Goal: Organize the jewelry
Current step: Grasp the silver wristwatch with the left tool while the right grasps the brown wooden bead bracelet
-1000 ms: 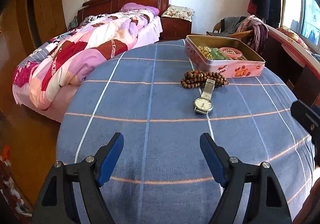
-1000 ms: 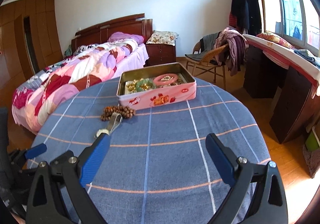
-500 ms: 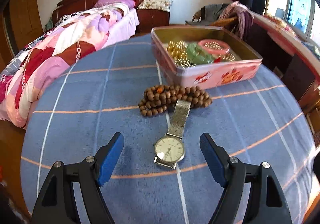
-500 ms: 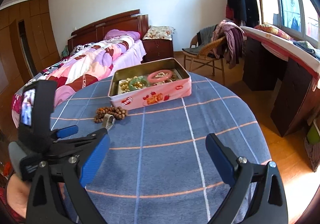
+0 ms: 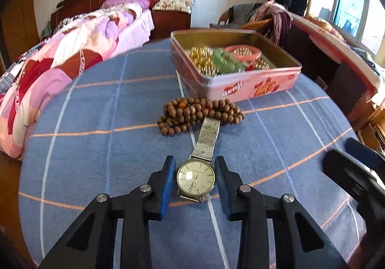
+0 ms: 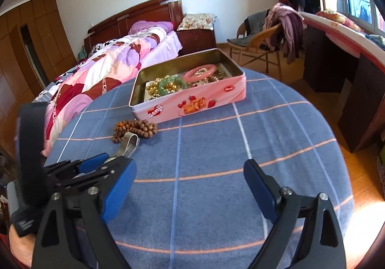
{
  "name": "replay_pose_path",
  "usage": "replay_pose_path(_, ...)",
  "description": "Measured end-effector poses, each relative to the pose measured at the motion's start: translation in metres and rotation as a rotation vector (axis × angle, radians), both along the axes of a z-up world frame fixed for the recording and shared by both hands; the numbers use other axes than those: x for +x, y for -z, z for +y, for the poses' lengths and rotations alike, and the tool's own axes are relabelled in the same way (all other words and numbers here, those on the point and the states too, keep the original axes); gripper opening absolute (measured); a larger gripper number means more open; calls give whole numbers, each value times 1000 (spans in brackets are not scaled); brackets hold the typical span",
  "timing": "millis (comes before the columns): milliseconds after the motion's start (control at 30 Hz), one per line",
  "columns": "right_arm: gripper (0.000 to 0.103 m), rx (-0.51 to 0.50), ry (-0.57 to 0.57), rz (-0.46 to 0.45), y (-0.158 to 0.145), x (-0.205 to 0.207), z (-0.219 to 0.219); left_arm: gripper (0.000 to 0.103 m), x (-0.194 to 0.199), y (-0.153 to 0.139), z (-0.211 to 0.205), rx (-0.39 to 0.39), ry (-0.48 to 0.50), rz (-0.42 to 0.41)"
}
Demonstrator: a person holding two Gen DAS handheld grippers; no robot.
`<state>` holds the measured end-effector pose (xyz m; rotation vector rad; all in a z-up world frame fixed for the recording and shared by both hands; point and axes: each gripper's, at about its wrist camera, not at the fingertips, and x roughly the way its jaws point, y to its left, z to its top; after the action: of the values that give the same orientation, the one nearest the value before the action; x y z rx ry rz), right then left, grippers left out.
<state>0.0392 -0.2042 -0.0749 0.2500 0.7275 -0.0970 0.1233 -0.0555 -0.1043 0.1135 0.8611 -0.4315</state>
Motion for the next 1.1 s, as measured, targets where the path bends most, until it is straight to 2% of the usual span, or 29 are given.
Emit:
replay_pose_path(233, 88, 54, -35, 32, 7, 28, 1, 34, -22, -13, 35, 9, -23, -64)
replay_pose_path(333, 84, 76, -87, 53, 12, 51, 12, 34, -23, -9, 54, 1, -54, -49)
replay_pose_path(500, 82, 41, -163, 106, 25, 92, 40, 34, -27, -8, 72, -40, -94, -30)
replay_pose_path(600, 65, -9, -185, 147, 35, 106, 56, 34, -29, -11, 71, -38, -91, -41)
replay_pose_path(633, 42, -51, -189, 141, 35, 106, 61, 34, -30, -12, 70, -34, -87, -46)
replay_pose_path(733, 5, -60, -210, 157, 37, 101, 61, 34, -30, -13, 71, -42, -85, -47)
replay_pose_path(800, 5, -21, -217, 161, 37, 95, 52, 34, -31, -14, 71, -56, -88, -45)
replay_pose_path(900, 6, -14, -199, 148, 33, 75, 42, 34, -32, -15, 73, -64, -91, -46)
replay_pose_path(1000, 11, 21, -199, 135, 28, 61, 34, 34, -35, -17, 76, -78, -105, -47)
replay_pose_path(1033, 16, 24, -204, 126, 26, 60, 33, 34, -35, -19, 76, -82, -108, -49)
replay_pose_path(1067, 26, 20, -203, 117, 24, 61, 33, 34, -35, -20, 77, -85, -109, -51)
replay_pose_path(1100, 66, 18, -195, 120, 23, 64, 31, 34, -37, -22, 77, -87, -110, -55)
